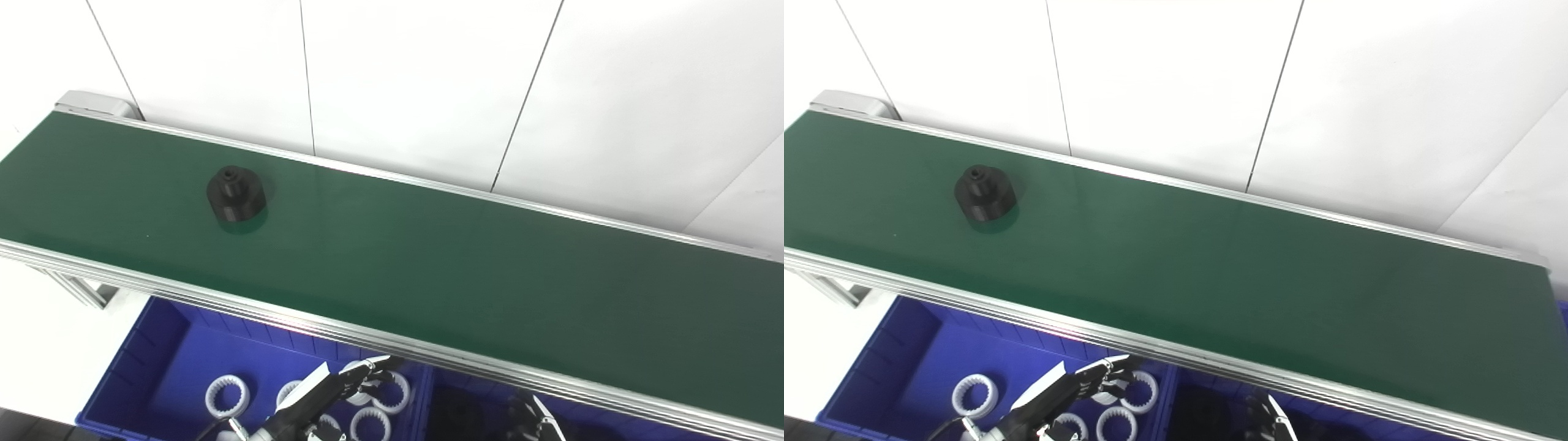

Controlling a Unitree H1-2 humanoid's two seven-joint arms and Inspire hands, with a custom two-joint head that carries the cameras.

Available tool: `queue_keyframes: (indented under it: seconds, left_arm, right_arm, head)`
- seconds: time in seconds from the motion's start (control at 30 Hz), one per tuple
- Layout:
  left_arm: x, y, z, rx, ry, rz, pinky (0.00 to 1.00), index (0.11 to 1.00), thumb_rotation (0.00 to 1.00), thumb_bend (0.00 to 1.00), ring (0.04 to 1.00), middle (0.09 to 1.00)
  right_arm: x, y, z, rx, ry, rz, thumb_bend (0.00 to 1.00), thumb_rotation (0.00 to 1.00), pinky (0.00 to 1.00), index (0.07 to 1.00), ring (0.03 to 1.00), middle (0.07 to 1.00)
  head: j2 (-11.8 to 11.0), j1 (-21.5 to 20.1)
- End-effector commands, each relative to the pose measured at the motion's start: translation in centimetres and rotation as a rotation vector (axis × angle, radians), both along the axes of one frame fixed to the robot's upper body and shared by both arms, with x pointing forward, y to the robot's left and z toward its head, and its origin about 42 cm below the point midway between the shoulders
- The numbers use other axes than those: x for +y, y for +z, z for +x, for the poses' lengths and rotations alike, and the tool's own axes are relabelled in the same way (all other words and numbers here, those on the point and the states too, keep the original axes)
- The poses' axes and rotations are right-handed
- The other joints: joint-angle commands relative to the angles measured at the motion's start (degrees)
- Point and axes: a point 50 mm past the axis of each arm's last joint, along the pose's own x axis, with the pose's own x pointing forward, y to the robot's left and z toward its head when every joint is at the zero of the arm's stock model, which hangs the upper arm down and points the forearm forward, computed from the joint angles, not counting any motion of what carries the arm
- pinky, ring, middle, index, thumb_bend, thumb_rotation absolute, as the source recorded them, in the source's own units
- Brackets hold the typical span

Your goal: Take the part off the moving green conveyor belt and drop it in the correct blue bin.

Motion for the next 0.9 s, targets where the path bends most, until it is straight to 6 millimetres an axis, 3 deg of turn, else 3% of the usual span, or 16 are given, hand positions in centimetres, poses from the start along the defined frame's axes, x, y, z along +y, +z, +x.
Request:
queue_keyframes:
  seconds: [0.0,0.3,0.4,0.63,0.87]
  left_arm:
    - [0.2,0.5,0.4,-0.050,0.005,-0.018,0.76,0.887,0.27,0.95,0.861,0.898]
    - [0.3,0.2,0.5,-0.054,0.004,0.010,0.74,0.882,0.27,0.97,0.849,0.894]
    - [0.5,0.0,0.5,-0.050,0.001,0.013,0.74,0.884,0.28,0.96,0.855,0.897]
    - [0.6,-0.1,0.9,-0.066,-0.002,0.043,0.74,0.885,0.29,0.96,0.845,0.890]
    - [0.5,-0.4,1.2,-0.057,0.003,0.032,0.78,0.862,0.27,0.96,0.876,0.886]
  right_arm:
    - [0.1,0.7,0.1,-0.068,0.007,0.020,0.87,0.37,0.62,0.861,0.818,0.826]
    - [0.4,0.8,0.5,-0.086,0.000,0.028,0.87,0.36,0.73,0.855,0.818,0.821]
    - [0.7,1.4,0.6,-0.122,0.002,0.011,0.86,0.37,0.72,0.845,0.795,0.803]
    - [1.5,5.2,1.3,-0.287,-0.006,-0.020,0.91,0.40,0.70,0.826,0.749,0.762]
    - [1.0,9.9,4.2,-0.508,0.002,-0.067,0.91,0.33,0.75,0.829,0.775,0.779]
  head:
    - [-0.2,-0.2]
    - [-1.0,-1.7]
    - [-1.0,-2.3]
    - [-1.1,-4.4]
    - [-1.4,-4.5]
